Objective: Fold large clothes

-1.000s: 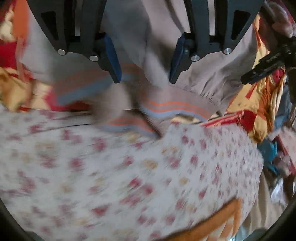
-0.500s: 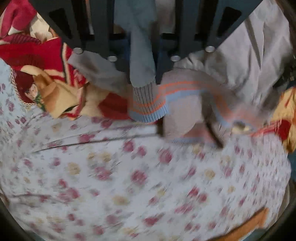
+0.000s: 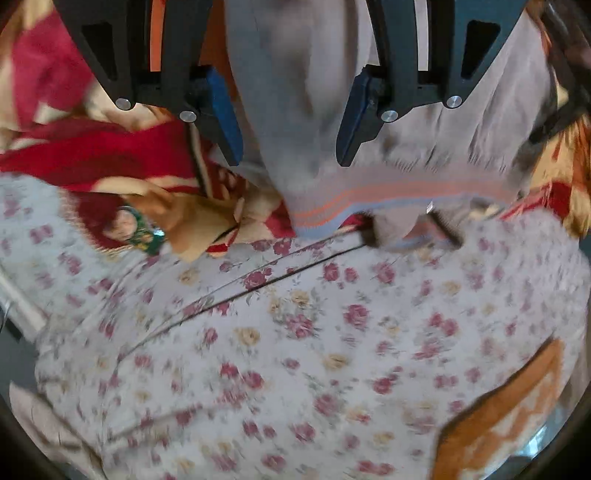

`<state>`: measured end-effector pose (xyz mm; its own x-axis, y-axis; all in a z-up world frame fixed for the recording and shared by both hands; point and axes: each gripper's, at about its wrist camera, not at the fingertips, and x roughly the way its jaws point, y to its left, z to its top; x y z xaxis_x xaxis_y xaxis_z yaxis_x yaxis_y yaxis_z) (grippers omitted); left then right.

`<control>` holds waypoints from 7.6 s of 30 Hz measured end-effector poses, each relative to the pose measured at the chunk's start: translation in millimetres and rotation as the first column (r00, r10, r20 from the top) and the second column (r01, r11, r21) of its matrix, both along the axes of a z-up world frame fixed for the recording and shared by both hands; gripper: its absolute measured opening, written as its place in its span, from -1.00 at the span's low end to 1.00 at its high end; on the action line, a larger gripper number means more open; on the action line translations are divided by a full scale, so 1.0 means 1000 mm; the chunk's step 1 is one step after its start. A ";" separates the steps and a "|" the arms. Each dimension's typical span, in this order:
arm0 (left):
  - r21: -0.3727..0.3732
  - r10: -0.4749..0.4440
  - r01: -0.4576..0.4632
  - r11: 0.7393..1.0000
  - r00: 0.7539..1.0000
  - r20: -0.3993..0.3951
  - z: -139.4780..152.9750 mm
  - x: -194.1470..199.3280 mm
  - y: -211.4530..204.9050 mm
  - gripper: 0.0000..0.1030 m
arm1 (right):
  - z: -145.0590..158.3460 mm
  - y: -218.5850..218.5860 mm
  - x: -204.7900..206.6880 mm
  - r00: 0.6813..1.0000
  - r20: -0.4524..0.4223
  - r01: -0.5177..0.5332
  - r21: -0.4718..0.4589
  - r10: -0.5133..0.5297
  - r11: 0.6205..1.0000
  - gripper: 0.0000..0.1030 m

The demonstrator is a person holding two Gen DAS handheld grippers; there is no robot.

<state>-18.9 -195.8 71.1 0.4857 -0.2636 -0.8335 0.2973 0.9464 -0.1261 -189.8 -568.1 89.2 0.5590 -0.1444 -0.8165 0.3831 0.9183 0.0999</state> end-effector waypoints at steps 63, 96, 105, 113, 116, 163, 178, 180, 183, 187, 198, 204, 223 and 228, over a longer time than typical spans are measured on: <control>0.034 -0.086 0.085 0.996 0.996 0.008 -0.008 -0.065 0.049 0.58 | -0.041 0.081 -0.076 0.970 -0.091 -0.221 0.062 0.226 0.973 -0.01; -0.181 0.015 -0.017 0.983 1.000 -0.013 0.017 -0.044 0.048 0.58 | -0.048 0.134 -0.041 0.954 0.086 -0.296 0.144 0.286 0.944 0.20; -0.053 -0.075 0.075 0.996 0.997 0.001 -0.005 -0.055 -0.007 0.58 | -0.072 0.132 -0.031 0.958 0.025 -0.284 0.178 0.284 0.942 0.52; -0.004 -0.078 0.078 0.997 0.997 0.027 -0.015 -0.054 -0.012 0.59 | -0.077 0.138 -0.027 0.944 0.008 -0.323 0.241 0.331 0.915 1.00; 0.002 -0.082 0.082 0.997 0.996 0.031 -0.016 -0.054 -0.012 0.59 | -0.078 0.135 -0.028 0.946 0.019 -0.316 0.265 0.323 0.911 1.00; 0.042 -0.074 0.071 0.997 0.995 0.069 0.000 -0.048 -0.006 0.59 | -0.052 0.131 0.017 0.974 -0.014 -0.227 0.058 0.228 0.972 0.58; -0.201 0.011 -0.039 0.979 0.990 -0.138 0.001 0.002 0.052 0.60 | -0.052 0.111 -0.012 0.971 0.051 -0.240 0.125 0.235 0.963 0.64; -0.183 0.019 -0.049 0.982 0.987 -0.160 -0.006 0.009 0.054 0.60 | -0.050 0.114 -0.010 0.966 0.061 -0.258 0.132 0.252 0.957 0.64; -0.201 0.006 -0.050 0.978 0.977 -0.213 -0.020 0.020 0.051 0.60 | -0.054 0.117 -0.008 0.963 0.054 -0.269 0.138 0.264 0.953 0.65; -0.255 -0.056 -0.014 0.967 0.962 -0.267 -0.034 0.028 0.036 0.60 | -0.057 0.116 -0.008 0.959 0.044 -0.283 0.135 0.279 0.950 0.65; -0.322 -0.214 0.117 0.940 0.935 -0.283 -0.036 0.024 0.011 0.70 | -0.058 0.114 -0.006 0.957 0.051 -0.290 0.148 0.285 0.946 0.66; -0.279 -0.186 0.111 0.954 0.947 -0.262 -0.037 0.022 0.003 0.65 | -0.053 0.104 -0.008 0.965 0.081 -0.259 0.154 0.249 0.954 0.66; -0.200 -0.437 0.423 0.884 0.899 -0.029 0.092 -0.106 -0.167 -0.64 | -0.046 -0.045 -0.043 0.988 0.051 0.113 0.401 -0.146 0.909 0.66; -0.101 -0.502 0.491 0.865 0.850 -0.161 0.025 -0.138 -0.255 -0.38 | -0.033 -0.063 -0.059 0.971 0.095 0.157 0.445 -0.220 0.882 0.66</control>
<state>-156.6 -451.2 95.9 0.1248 -0.4772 -0.8699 0.6937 0.6688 -0.2673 -248.7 -630.9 56.6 0.6683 0.0905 -0.7383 0.4975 0.6835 0.5342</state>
